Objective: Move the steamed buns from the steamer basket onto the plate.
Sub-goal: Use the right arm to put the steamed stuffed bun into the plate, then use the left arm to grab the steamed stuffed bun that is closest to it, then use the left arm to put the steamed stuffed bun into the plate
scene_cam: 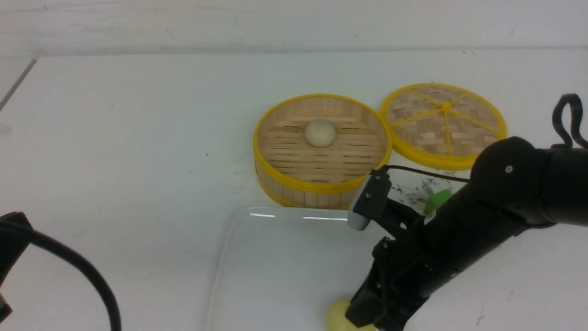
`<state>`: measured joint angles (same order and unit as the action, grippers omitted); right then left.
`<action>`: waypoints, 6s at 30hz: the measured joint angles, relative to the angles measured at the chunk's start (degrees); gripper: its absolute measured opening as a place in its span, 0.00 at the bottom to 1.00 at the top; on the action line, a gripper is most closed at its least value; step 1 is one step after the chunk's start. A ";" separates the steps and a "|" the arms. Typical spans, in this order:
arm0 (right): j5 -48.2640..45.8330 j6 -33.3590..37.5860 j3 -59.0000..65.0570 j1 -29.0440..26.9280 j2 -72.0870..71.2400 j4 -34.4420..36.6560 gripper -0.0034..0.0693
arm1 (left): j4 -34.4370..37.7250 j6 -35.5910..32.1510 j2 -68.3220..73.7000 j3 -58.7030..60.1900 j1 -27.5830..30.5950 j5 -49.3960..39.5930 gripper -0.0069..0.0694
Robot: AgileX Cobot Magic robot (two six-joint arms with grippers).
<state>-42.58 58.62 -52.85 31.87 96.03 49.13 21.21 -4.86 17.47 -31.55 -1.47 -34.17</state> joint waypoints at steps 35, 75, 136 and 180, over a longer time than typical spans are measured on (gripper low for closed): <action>16.23 -5.57 0.00 -9.44 -50.24 -1.56 0.63 | 14.13 -10.32 15.08 0.00 0.00 7.19 0.41; -11.23 -48.22 25.80 -17.68 -93.84 -38.84 0.63 | 68.87 -86.92 75.50 -29.05 -1.26 -12.54 0.41; -10.90 -47.38 25.85 -17.68 -93.84 -35.27 0.53 | 58.46 -82.34 107.71 -56.39 -22.27 19.07 0.53; -6.07 -47.38 25.85 -17.68 -93.84 -34.13 0.52 | 2.84 -11.03 63.83 -41.28 -23.65 -35.68 0.13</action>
<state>-48.65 11.24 -27.00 14.18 2.19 15.00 24.05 -15.89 81.30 -72.83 -25.12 -69.85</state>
